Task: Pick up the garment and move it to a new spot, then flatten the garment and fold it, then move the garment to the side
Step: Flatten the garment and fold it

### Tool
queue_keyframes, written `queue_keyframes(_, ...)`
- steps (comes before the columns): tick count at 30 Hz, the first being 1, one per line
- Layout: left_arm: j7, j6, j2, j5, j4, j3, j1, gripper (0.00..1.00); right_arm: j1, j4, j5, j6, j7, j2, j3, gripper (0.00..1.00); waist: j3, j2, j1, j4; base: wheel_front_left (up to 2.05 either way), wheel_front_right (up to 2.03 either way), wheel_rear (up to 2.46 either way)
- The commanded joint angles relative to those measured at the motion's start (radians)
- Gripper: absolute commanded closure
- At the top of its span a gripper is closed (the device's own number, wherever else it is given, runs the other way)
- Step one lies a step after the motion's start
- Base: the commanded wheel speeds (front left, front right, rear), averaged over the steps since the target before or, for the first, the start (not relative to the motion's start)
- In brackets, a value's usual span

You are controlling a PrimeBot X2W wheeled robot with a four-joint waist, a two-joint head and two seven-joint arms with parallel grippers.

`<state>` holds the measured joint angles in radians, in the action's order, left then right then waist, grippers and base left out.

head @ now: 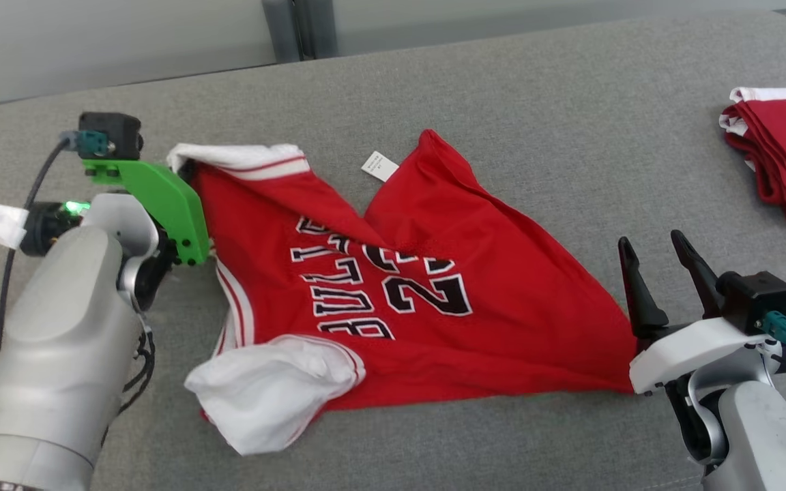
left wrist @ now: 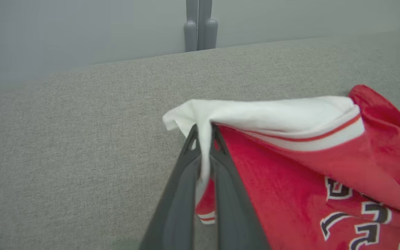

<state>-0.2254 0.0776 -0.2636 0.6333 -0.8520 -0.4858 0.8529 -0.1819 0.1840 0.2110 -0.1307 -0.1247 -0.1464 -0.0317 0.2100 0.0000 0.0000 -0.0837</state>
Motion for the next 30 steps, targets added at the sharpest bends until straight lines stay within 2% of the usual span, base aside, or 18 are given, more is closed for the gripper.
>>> queue_keyframes(1,0.026,-0.012,-0.005,-0.014,-0.025,0.000,0.038,1.00,-0.022,-0.008,-0.002,0.000,0.001,-0.006,-0.004,0.00,0.037,0.0000,0.0000,-0.030,0.00,0.00,0.00)
queue_keyframes(5,0.097,-0.021,-0.029,-0.059,-0.111,-0.012,0.114,1.00,-0.044,-0.022,0.002,0.000,0.010,-0.016,-0.021,0.00,0.063,0.0000,0.0000,-0.064,0.00,0.00,0.00)
queue_keyframes(11,0.217,-0.031,-0.032,-0.075,-0.227,-0.008,0.198,1.00,-0.057,-0.033,0.005,0.000,0.022,-0.025,-0.027,0.00,0.076,0.0000,0.0000,-0.099,0.00,0.00,0.00)
queue_keyframes(13,0.242,-0.021,-0.021,-0.060,-0.263,0.001,0.211,1.00,-0.058,-0.031,0.009,0.000,0.020,-0.027,-0.028,0.00,0.075,0.0000,0.0000,-0.104,0.00,0.00,0.00)
queue_keyframes(14,0.249,-0.016,-0.017,-0.061,-0.285,0.001,0.215,0.22,-0.056,-0.029,0.010,0.000,0.020,-0.025,-0.028,0.00,0.073,0.0000,0.0000,-0.105,0.00,0.00,0.00)
queue_keyframes(15,0.257,-0.013,-0.014,-0.061,-0.298,-0.002,0.217,0.00,-0.053,-0.027,0.011,0.000,0.020,-0.025,-0.026,0.00,0.069,0.0000,0.0000,-0.104,0.00,0.00,0.00)
queue_keyframes(20,0.283,0.017,0.006,-0.050,-0.356,-0.014,0.197,0.00,-0.037,-0.011,0.016,0.000,0.013,-0.016,-0.022,0.00,0.034,0.0000,0.0000,-0.076,0.00,0.00,0.00)
queue_keyframes(24,0.282,0.042,0.000,-0.039,-0.367,-0.027,0.179,0.00,-0.032,0.003,0.021,0.000,0.003,-0.012,-0.021,0.00,-0.007,0.0000,0.0000,-0.041,0.00,0.00,0.00)
queue_keyframes(27,0.264,0.053,-0.003,-0.012,-0.346,-0.029,0.162,0.00,-0.023,0.016,0.024,0.000,-0.006,-0.007,-0.019,0.00,-0.039,0.0000,0.0000,-0.016,0.00,0.00,0.00)
queue_keyframes(30,0.206,0.054,-0.013,0.054,-0.252,-0.057,0.119,0.00,-0.010,0.028,0.025,0.000,-0.015,0.000,-0.011,0.00,-0.071,0.0000,0.0000,0.009,0.00,0.00,0.00)
